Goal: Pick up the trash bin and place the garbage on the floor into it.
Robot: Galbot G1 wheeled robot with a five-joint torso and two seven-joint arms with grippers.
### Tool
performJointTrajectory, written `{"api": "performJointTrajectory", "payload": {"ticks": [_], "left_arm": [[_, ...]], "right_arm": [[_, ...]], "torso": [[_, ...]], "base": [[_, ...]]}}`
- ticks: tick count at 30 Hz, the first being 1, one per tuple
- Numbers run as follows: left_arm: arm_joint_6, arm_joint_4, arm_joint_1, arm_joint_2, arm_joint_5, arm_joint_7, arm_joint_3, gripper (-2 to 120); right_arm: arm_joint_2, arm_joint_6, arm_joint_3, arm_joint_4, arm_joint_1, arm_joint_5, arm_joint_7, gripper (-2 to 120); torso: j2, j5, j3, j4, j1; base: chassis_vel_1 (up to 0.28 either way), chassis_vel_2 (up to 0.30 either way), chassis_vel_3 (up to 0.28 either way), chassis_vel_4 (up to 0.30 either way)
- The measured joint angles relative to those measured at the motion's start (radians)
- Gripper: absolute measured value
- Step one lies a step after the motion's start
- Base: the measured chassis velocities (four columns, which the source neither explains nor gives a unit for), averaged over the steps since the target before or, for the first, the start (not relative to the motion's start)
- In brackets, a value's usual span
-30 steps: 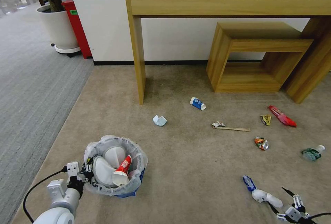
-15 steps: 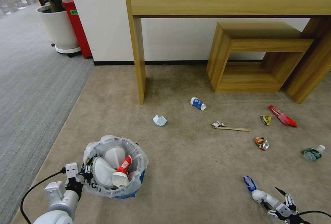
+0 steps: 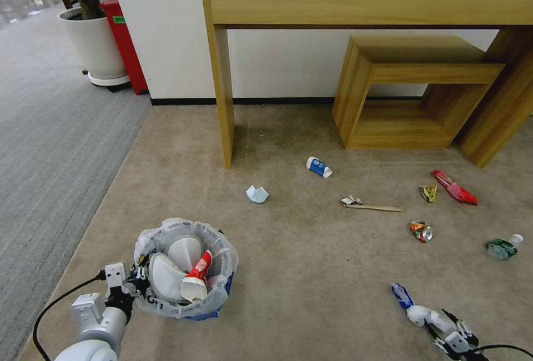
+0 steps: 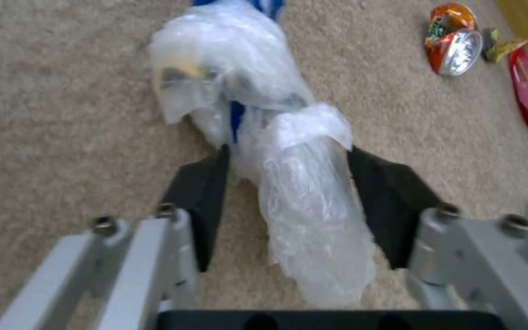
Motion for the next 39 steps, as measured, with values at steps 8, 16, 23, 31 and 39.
{"api": "performJointTrajectory", "payload": {"ticks": [8, 16, 23, 31, 39], "left_arm": [[-0.001, -0.001, 0.0, -0.001, -0.003, 0.0, 0.001, 3], [-0.001, 0.013, -0.007, -0.005, 0.003, 0.0, 0.003, 3], [0.0, 0.009, -0.009, -0.019, 0.015, 0.0, 0.015, 3], [0.01, -0.016, -0.001, -0.028, 0.021, 0.0, 0.022, 3], [0.033, -0.057, 0.006, -0.021, -0.001, -0.015, 0.018, 3]], "right_arm": [[0.016, 0.014, -0.008, -0.021, 0.014, 0.003, -0.006, 22], [0.012, 0.175, -0.01, 0.123, 0.014, 0.232, -0.201, 0], [-0.025, 0.26, 0.028, 0.509, 0.003, 0.427, -0.372, 0], [-0.097, 0.252, -0.087, 0.825, 0.083, 0.476, -0.393, 0], [-0.23, 0.182, -0.292, 0.988, 0.281, 0.536, -0.37, 0]], "torso": [[0.0, -0.0001, 0.0, -0.0001, 0.0], [0.0, -0.0001, 0.0, -0.0001, 0.0], [0.0, -0.0004, 0.0, 0.0001, 0.0], [0.0, -0.0004, 0.0, 0.0, 0.0], [0.0, -0.0004, 0.0, 0.0001, 0.0]], "base": [[0.0, 0.0, 0.0, 0.0], [0.0, 0.0, 0.0, 0.0], [0.0, 0.0, 0.0, 0.0], [0.0, 0.0, 0.0, 0.0], [0.0, 0.0, 0.0, 0.0]]}}
